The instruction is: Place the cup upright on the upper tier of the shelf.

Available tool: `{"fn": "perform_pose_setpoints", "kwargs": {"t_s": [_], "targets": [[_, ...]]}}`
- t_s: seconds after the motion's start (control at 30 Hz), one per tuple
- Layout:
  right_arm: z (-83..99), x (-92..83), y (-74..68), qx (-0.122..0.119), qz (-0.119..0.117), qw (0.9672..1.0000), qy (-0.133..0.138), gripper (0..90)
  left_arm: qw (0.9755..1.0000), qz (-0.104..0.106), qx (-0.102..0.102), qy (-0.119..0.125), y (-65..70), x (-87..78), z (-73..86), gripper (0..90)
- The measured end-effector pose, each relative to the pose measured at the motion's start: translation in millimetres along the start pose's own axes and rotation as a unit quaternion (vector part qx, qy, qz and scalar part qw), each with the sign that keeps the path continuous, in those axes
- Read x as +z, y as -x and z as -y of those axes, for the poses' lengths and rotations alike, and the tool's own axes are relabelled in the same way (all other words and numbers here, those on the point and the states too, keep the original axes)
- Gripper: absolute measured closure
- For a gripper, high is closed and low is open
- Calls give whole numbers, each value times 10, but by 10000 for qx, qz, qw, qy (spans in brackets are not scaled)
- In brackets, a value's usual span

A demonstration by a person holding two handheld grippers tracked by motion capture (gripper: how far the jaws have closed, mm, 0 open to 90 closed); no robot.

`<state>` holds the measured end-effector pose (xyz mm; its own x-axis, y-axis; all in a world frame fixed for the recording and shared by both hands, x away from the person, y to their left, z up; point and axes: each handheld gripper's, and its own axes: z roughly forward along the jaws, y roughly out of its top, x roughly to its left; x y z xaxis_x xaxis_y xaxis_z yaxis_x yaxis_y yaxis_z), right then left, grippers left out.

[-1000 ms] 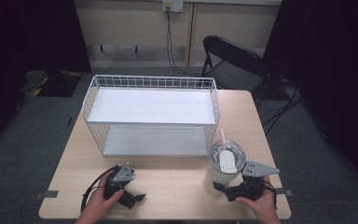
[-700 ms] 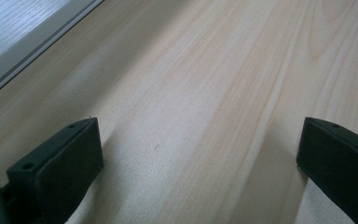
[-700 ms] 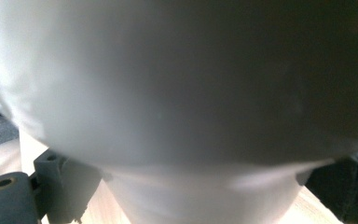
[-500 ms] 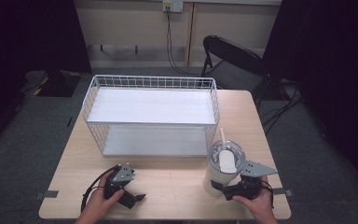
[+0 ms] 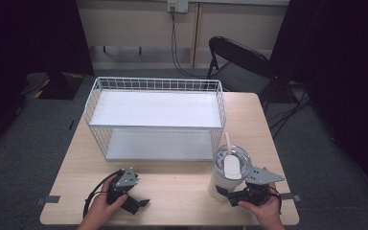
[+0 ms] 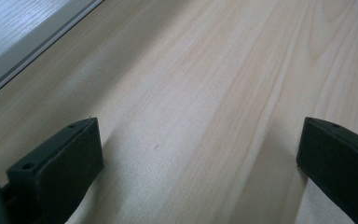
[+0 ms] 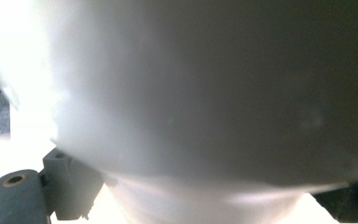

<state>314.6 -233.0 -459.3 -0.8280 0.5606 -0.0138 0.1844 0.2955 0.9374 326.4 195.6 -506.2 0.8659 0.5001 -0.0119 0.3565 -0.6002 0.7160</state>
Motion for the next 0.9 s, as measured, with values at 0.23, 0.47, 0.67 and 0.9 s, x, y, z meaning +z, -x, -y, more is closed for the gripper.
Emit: {"fn": "perform_pose_setpoints", "kwargs": {"t_s": [0.23,0.47,0.67,0.9], "targets": [[-55,-1,-59,-8,-163,9999,32,110,10000,2,-1,-1,0,0,0,0],[-115,-101,5,207,-144,9991,327,111,10000,6,-23,17,3,2,0,0],[-199,-186,47,268,-157,9986,423,110,10000,0,-13,9,1,1,0,0],[-278,-182,24,195,-209,9992,274,110,10000,1,1,-1,-1,0,0,0]]}}
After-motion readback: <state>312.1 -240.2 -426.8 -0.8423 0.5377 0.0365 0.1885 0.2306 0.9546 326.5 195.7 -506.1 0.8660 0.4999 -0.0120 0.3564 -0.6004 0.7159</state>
